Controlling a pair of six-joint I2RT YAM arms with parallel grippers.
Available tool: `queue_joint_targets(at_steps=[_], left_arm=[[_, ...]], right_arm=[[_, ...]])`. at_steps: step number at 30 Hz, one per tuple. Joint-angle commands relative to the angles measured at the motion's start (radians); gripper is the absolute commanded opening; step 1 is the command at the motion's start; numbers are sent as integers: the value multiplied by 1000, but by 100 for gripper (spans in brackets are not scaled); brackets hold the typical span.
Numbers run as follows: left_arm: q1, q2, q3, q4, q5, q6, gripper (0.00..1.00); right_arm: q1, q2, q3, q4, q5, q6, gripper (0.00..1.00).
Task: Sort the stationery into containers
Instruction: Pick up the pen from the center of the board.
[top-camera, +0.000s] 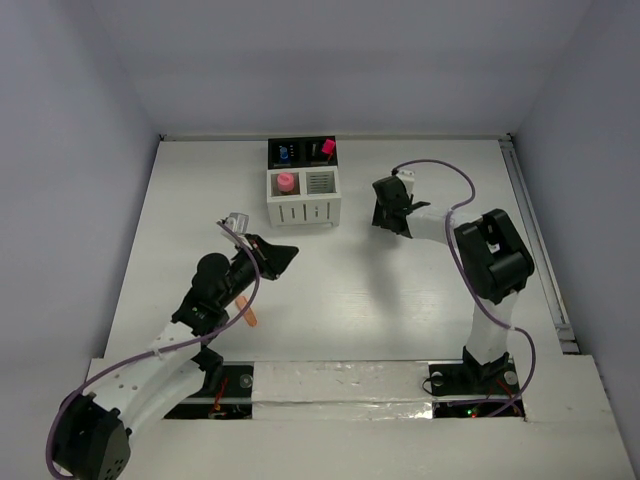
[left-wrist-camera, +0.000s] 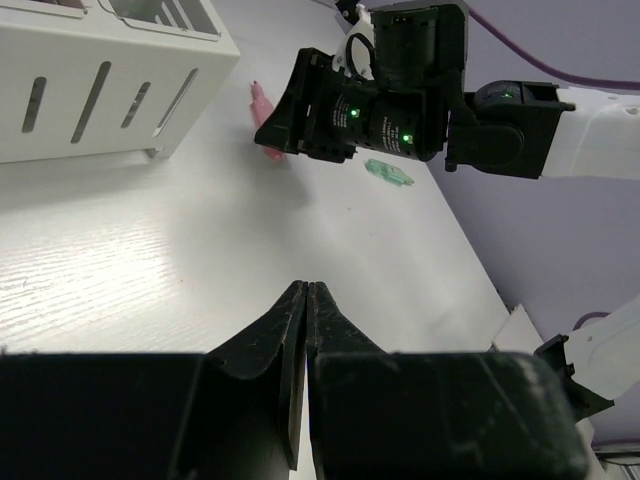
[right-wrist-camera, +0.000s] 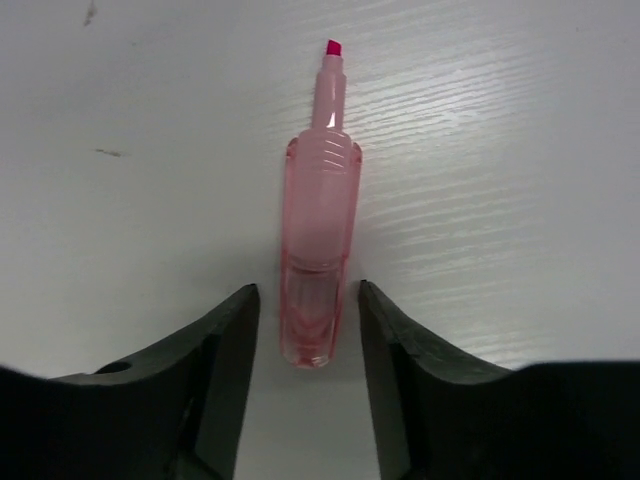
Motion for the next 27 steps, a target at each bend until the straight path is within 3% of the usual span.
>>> queue_joint_targets(at_steps=[1, 2, 11, 13, 21, 27], left_arm=[[-17, 0, -4, 71, -8, 3, 0], [-17, -3, -4, 71, -11, 3, 0], [-27, 11, -1, 74, -20, 7, 0], [-36, 34, -1, 94, -12, 7, 0], [-54, 153, 8, 196, 20, 9, 1], [-154, 290, 28, 294, 23, 18, 25]], right_arm=[[3, 11, -53, -68, -23, 15, 48], [3, 11, -53, -69, -17, 15, 39], [12, -38, -60, -91, -32, 6, 0], [13, -110, -77, -79, -72, 3, 0], [13, -411, -102, -150, -586, -40, 0], [13, -518, -134, -208, -825, -33, 0]])
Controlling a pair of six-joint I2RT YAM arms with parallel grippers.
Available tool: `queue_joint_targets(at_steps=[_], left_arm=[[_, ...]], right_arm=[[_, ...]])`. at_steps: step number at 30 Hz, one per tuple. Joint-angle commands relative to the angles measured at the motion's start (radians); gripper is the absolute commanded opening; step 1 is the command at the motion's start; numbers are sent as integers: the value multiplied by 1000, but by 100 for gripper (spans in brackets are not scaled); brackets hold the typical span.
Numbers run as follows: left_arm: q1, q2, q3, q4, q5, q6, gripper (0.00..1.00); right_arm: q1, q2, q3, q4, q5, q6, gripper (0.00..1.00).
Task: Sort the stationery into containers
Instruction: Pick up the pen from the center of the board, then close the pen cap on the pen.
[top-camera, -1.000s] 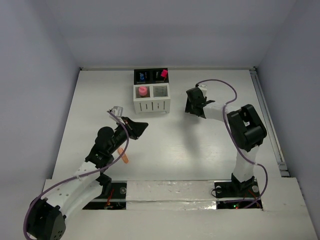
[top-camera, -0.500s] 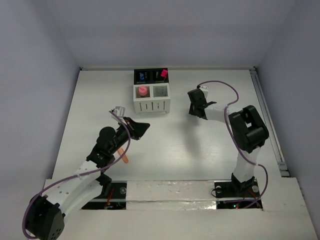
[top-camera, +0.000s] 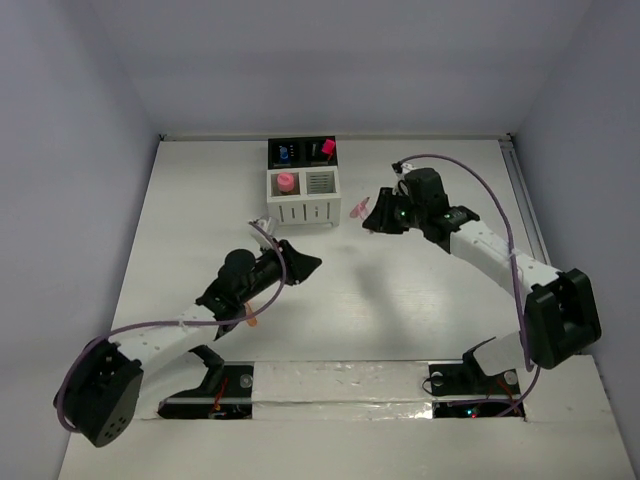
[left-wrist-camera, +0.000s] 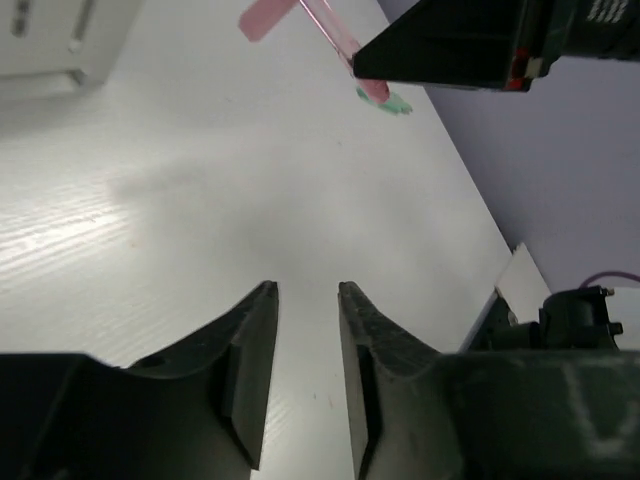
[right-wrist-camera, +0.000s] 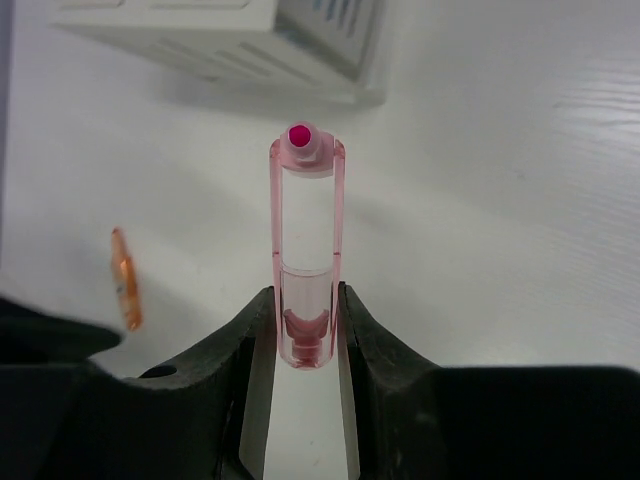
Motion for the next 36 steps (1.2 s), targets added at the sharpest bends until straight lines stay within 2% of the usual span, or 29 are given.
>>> queue_joint_targets(at_steps=[1, 2, 5, 11, 18, 28, 34, 36], left_arm=[[-54, 56, 33, 137, -7, 9, 28], [-83, 67, 36, 151, -21, 8, 35], [-117, 101, 45, 189, -77, 8, 39], [-137, 144, 64, 226, -209, 46, 39], [-165, 199, 82, 304, -252, 106, 45], [-220, 210, 114, 317, -341, 199, 47], [-240, 225, 123, 324, -320, 218, 35], [-251, 228, 125, 320, -318, 222, 23]], right_arm=[[7, -38, -22, -46, -242, 11, 0], [7, -40, -29, -44, -282, 14, 0], [7, -55, -49, -38, -361, 39, 0], [7, -96, -69, -20, -474, 72, 0], [7, -129, -86, -9, -606, 115, 0], [7, -155, -115, 26, -678, 160, 0], [7, -156, -132, 46, -700, 174, 0], [7, -155, -137, 62, -704, 186, 0]])
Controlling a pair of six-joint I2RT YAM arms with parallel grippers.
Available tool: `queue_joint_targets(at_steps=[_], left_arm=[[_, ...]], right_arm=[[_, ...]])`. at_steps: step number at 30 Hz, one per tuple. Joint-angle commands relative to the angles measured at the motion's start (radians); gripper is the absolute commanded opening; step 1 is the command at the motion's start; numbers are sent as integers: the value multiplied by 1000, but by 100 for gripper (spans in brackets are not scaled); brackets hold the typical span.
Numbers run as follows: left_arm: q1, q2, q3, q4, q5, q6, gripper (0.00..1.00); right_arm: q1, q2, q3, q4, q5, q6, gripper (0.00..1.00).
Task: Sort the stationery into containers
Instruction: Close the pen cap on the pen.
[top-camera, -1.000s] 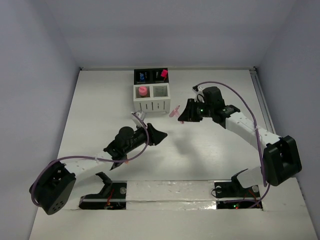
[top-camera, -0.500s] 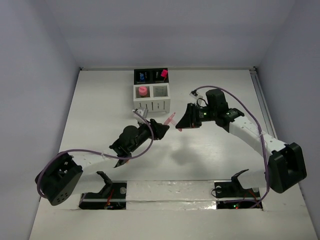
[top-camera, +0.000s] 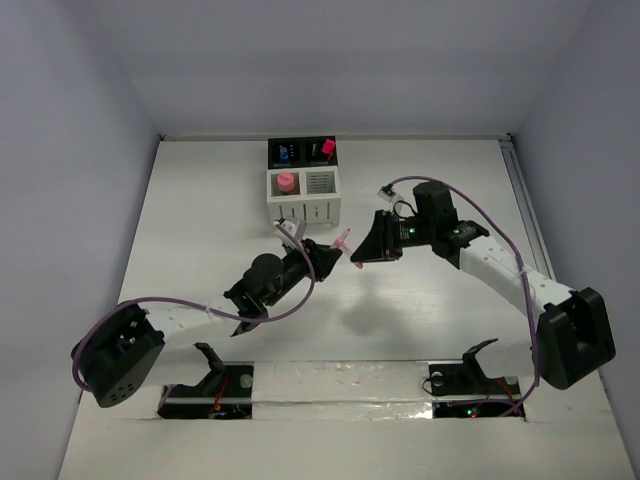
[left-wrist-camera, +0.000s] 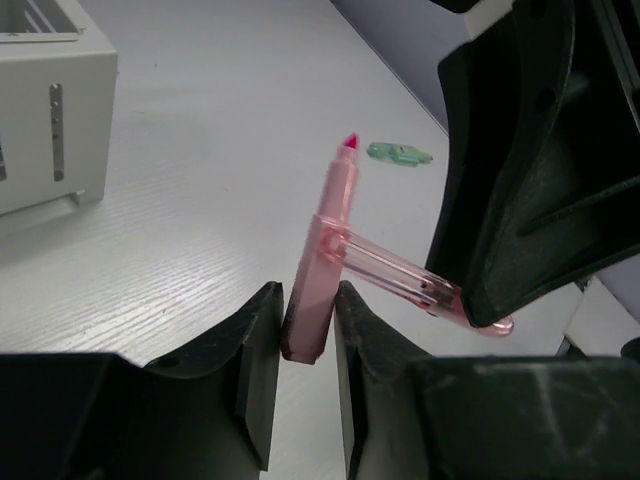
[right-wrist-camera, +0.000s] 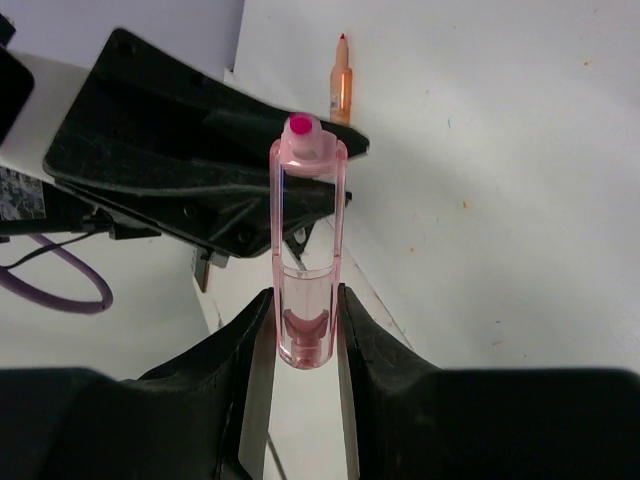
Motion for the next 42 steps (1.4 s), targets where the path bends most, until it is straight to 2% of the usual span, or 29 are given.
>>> queue_joint_targets(at_steps=[1, 2, 5, 11, 18, 21, 30, 42], left_arm=[[-10, 2, 46, 61, -1, 30, 18], [-10, 0, 46, 58, 0, 30, 10], [-19, -9, 43, 39, 11, 34, 0], [-39, -37, 25, 7, 49, 31, 0], [-70, -101, -20, -51, 91, 34, 0], [-93, -129, -34, -71, 92, 34, 0], [-111, -152, -35, -99, 98, 44, 0], [-121, -146, -17, -94, 108, 59, 0]], right_arm=[[7, -24, -12, 60, -57, 21, 0], [7, -26, -12, 63, -58, 28, 0], [7, -35, -9, 82, -57, 45, 0], [7, -52, 63, -6, 43, -17, 0], [-2, -75, 168, -128, 274, -110, 0], [-2, -76, 203, -154, 325, -131, 0], [-2, -61, 237, -96, 392, -126, 0], [-2, 22, 267, -62, 342, -128, 0]])
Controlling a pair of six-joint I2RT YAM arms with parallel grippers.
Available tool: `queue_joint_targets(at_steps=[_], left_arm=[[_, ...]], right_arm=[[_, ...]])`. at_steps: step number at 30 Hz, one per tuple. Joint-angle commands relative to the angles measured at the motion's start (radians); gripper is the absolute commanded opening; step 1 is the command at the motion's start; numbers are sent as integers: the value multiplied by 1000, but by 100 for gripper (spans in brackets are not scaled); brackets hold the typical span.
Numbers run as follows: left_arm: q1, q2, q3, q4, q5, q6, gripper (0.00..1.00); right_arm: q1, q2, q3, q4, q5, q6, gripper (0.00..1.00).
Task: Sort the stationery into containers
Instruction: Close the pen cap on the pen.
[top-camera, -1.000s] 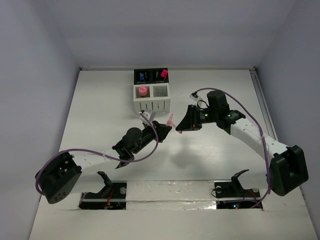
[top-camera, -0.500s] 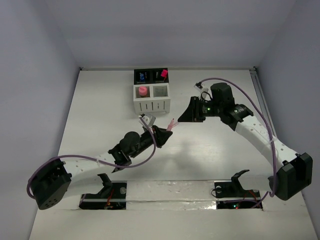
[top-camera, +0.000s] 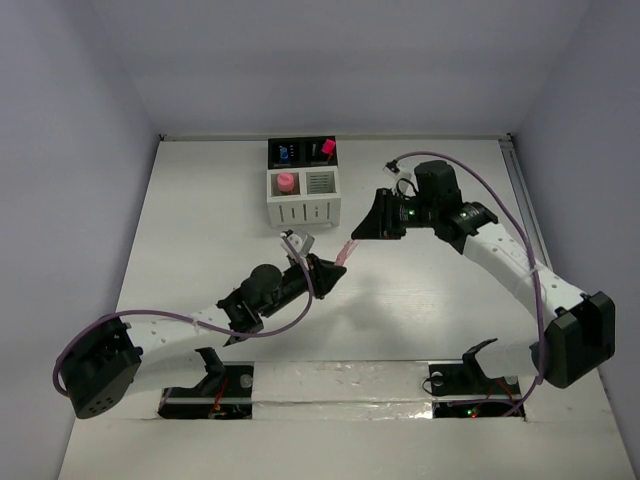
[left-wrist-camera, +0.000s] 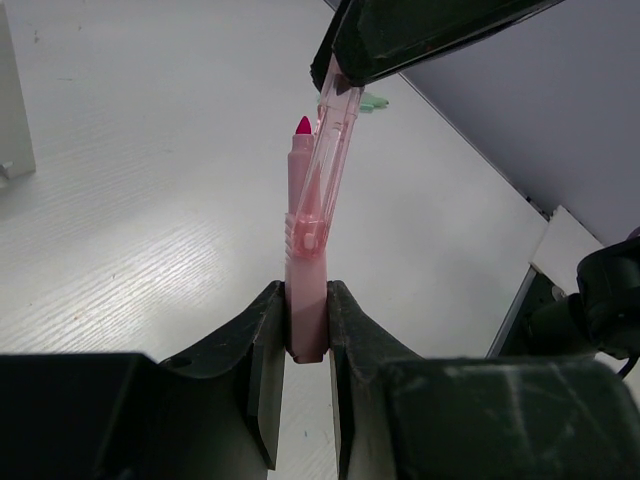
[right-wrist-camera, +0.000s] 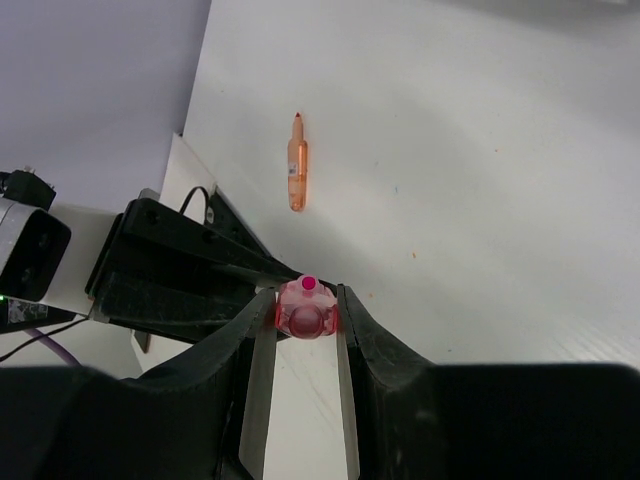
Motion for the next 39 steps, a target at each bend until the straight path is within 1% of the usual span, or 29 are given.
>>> queue_joint_targets(at_steps=[1, 15, 21, 26, 29, 30, 32, 33, 36, 39], left_arm=[[-17, -13, 15, 37, 60, 23, 0], [-17, -5, 54, 46, 99, 40, 0], [-17, -7, 66, 32, 70, 35, 0], [-17, -11, 89, 19, 30, 34, 0], [-17, -17, 91, 19, 17, 32, 0], [-17, -19, 92, 20, -13, 32, 0], [-17, -27, 94, 20, -30, 32, 0], [-17, -28, 94, 23, -33, 32, 0], [-17, -37, 97, 31, -38, 32, 0], [-17, -37, 106, 28, -39, 37, 0]], right_arm=[[-10, 24, 64, 92, 71, -46, 0], [-10, 92, 87, 60, 64, -92, 0], [-1, 95, 83, 57, 58, -94, 0], [36, 98, 65, 56, 68, -91, 0], [59, 95, 45, 71, 87, -77, 0], [59, 95, 25, 86, 88, -71, 0], [68, 75, -3, 117, 96, -45, 0], [68, 67, -20, 155, 96, -34, 0], [79, 49, -66, 198, 88, -5, 0], [102, 61, -78, 201, 82, 0, 0]])
